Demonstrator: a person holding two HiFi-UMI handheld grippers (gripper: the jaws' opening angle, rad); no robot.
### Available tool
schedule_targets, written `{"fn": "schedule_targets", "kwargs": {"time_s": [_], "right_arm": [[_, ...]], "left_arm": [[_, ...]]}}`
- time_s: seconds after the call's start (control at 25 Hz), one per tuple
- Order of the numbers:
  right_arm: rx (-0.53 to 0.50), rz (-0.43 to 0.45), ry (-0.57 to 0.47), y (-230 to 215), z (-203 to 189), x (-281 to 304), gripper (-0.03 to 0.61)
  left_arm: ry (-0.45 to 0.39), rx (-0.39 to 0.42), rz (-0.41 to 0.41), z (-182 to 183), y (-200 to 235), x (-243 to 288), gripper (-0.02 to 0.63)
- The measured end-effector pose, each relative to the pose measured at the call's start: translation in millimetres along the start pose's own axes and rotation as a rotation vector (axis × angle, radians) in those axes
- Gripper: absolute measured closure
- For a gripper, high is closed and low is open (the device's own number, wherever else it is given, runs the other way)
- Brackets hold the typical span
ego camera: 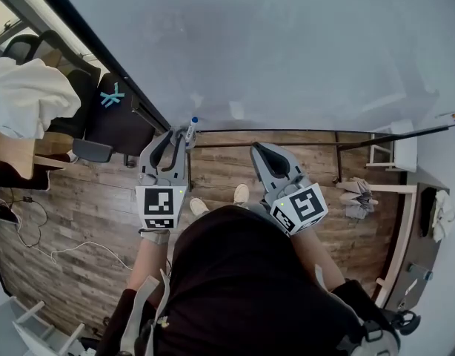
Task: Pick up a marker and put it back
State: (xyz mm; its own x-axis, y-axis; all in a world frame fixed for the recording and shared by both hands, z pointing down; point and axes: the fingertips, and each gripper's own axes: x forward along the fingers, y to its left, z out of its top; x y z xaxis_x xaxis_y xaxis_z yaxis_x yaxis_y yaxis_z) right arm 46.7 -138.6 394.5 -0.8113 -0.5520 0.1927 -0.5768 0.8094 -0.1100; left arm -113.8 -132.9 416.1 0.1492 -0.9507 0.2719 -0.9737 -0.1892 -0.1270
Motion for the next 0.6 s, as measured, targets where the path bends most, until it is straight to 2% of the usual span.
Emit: {"fn": "schedule_targets", "kwargs": {"time_s": [0.6], "right_arm": [[-0.038,0.190,-0.008,36,18,43,0.565]], "left_arm": [[-0.015,-0.044,0.143,1,24,-46,0.558]]}}
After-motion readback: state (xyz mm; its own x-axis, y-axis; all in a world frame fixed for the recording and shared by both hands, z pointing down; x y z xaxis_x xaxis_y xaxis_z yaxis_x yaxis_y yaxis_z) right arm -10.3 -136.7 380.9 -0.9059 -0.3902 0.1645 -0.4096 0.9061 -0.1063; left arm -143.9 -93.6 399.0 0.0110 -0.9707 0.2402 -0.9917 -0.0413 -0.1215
